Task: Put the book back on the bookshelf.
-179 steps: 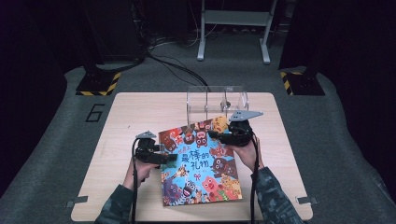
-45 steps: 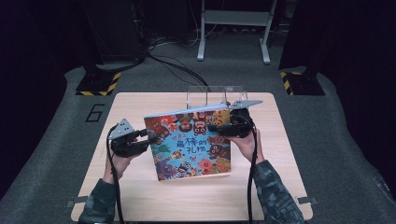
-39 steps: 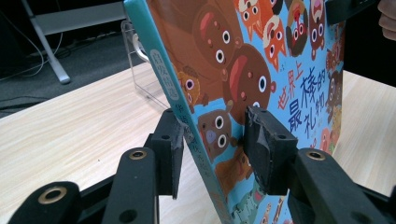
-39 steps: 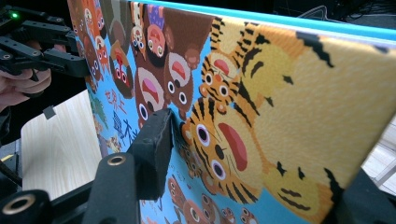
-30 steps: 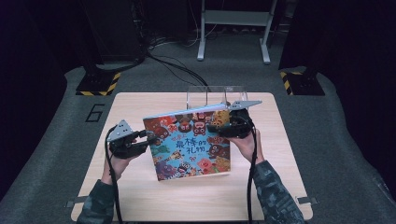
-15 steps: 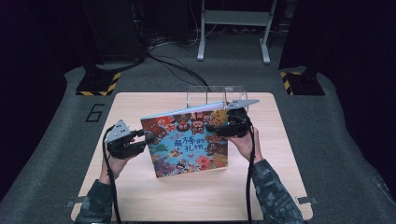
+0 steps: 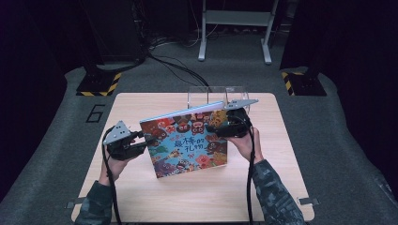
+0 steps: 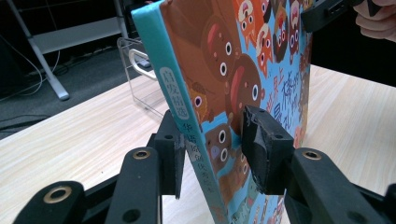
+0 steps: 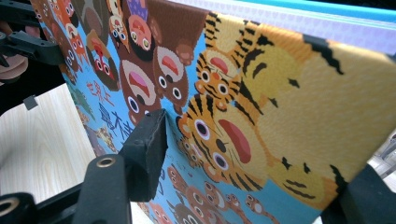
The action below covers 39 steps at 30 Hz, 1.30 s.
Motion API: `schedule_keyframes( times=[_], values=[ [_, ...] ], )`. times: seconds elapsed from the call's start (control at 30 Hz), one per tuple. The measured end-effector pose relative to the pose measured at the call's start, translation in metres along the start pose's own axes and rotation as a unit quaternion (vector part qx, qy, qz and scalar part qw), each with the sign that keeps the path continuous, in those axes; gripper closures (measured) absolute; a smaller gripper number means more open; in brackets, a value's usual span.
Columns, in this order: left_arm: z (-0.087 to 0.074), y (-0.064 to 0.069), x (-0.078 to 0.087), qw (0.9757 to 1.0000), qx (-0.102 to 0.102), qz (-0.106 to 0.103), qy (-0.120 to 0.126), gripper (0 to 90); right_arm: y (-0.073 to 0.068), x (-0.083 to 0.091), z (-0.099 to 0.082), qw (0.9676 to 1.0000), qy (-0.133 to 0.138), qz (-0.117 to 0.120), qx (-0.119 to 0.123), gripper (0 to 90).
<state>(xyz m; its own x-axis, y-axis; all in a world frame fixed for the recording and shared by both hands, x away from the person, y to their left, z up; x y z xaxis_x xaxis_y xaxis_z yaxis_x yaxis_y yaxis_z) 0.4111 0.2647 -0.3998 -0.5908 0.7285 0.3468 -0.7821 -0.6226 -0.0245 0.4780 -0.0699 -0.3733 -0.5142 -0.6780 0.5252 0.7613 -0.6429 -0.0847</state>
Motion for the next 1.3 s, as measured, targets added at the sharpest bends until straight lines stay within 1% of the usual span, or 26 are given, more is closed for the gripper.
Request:
schedule_keyframes(
  times=[0.17,0.23,0.27,0.4,0.5,0.57,0.67,0.7,0.73,0.77,0.8,0.83,0.87,0.9,0.93,0.97,1.3],
  values=[
    [0.0,0.0,0.003,1.0,-0.002,0.002,-0.003,60.8,-0.001,-0.001,0.001,1.0,-0.003,-0.002,-0.003,39.1],
    [-0.001,0.001,0.003,1.0,-0.003,0.002,-0.004,60.9,-0.002,-0.002,0.001,1.0,-0.002,-0.002,-0.002,39.0],
    [-0.001,0.001,0.004,1.0,-0.001,0.004,-0.003,60.9,-0.001,-0.003,0.002,1.0,0.0,-0.001,0.003,39.0],
    [-0.001,0.001,0.005,1.0,-0.001,0.006,-0.005,61.2,-0.002,-0.004,0.002,1.0,0.0,-0.001,0.002,38.8],
    [-0.001,0.002,0.006,1.0,-0.001,0.008,-0.002,61.3,-0.002,-0.005,0.003,1.0,-0.002,-0.001,0.004,38.4],
    [-0.002,0.002,0.007,1.0,-0.004,0.008,-0.003,61.6,-0.003,-0.005,0.004,1.0,-0.004,-0.004,0.0,38.0],
    [-0.003,0.002,0.009,0.9999,-0.003,0.01,0.002,62.1,-0.003,-0.008,0.005,1.0,-0.002,-0.008,0.005,37.4],
    [-0.003,0.001,0.01,0.9999,-0.005,0.012,0.004,62.2,-0.003,-0.009,0.006,1.0,-0.002,-0.008,0.005,37.3],
    [-0.004,0.001,0.011,0.9999,-0.003,0.012,0.003,62.4,-0.004,-0.009,0.006,0.9999,-0.002,-0.007,0.007,37.3],
    [-0.004,0.001,0.012,0.9999,-0.005,0.014,0.003,62.5,-0.005,-0.01,0.007,1.0,-0.002,-0.007,0.003,37.2],
    [-0.004,0.001,0.013,0.9999,-0.006,0.014,0.002,62.6,-0.005,-0.011,0.007,0.9999,-0.001,-0.005,0.009,37.3],
    [-0.004,0.0,0.015,0.9999,-0.005,0.016,0.001,62.8,-0.006,-0.012,0.008,1.0,-0.002,-0.004,0.006,37.2],
    [-0.004,0.0,0.016,0.9998,-0.006,0.02,0.002,62.8,-0.006,-0.013,0.009,0.9999,-0.002,-0.005,0.01,37.2],
    [-0.005,0.0,0.017,0.9998,-0.008,0.02,0.0,62.9,-0.007,-0.014,0.009,1.0,-0.003,-0.004,0.005,37.1],
    [-0.005,0.0,0.018,0.9997,-0.009,0.022,0.001,63.0,-0.007,-0.015,0.01,0.9999,-0.001,-0.001,0.011,37.1],
    [-0.005,0.0,0.019,0.9997,-0.007,0.023,0.003,63.2,-0.007,-0.016,0.011,0.9999,-0.001,-0.001,0.011,37.0],
    [-0.008,0.004,0.025,0.9995,-0.011,0.028,0.008,64.0,-0.01,-0.019,0.012,0.9998,0.0,0.004,0.017,36.5]
  ],
)
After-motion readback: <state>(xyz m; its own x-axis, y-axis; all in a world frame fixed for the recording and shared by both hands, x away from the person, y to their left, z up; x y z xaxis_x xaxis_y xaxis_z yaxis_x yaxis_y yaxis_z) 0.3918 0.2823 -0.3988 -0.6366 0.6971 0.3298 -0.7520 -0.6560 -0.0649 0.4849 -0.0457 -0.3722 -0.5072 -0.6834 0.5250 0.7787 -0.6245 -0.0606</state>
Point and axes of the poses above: each handheld gripper's, and its own axes: x roughly backward along the jaws, z roughly out of its top, y roughly to its right, the point moved 3 cm from there along -x, roughly forward along the jaws, and after that the axes turned 4 degrees about -z, right-handed, at the moved point
